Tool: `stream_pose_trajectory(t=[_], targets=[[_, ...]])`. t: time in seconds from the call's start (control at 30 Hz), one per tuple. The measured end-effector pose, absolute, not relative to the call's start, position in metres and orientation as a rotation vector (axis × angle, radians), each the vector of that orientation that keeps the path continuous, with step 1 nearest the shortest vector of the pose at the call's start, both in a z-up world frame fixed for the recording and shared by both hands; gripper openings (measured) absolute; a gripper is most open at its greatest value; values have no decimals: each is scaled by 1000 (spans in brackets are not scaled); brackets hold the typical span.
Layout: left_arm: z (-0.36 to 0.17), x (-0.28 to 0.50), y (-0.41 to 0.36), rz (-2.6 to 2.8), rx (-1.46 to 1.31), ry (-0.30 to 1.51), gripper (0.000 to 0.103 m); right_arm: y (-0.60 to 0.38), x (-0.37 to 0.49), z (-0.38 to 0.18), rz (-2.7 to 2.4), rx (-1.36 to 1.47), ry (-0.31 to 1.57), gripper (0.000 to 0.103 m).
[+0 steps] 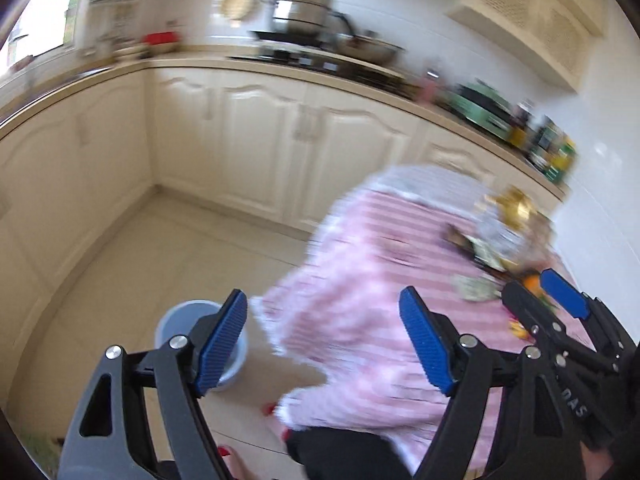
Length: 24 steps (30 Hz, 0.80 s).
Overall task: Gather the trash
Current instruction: 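Move both tools back over the table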
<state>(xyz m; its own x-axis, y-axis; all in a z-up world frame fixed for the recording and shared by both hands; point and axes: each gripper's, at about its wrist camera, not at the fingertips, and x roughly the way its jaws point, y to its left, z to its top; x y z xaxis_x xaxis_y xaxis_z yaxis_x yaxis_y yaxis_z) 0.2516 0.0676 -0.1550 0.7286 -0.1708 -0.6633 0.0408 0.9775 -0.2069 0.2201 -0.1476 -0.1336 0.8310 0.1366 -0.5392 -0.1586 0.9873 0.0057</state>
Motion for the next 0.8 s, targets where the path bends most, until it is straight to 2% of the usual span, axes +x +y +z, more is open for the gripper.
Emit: stream_pose_trajectory(t=[0.27,0.53,0.57,0.6,0.63,0.7,0.8], targets=[[-166,252,-30,-275,-68,813,77,-245,214,-166,14,65,690,72],[-182,268,-47,-273,-27,880,77,-253,239,-192,83,107,784,71],[-184,271,-48,-275,-26,885,77,-253,240,-193,101,113,787,69],[-186,274,-51,-282,-21,892,77,-253,241,-193,115,113,791,51],[-188,277,-53,-280,-17,900,77,-253,243,-195,130,111,802,43],[-191,284,-58,-286,-8,911,77,-254,243,-192,142,114,793,39],[-196,294,-69,-293,25,934,77,-262,237,-188,107,112,751,38]])
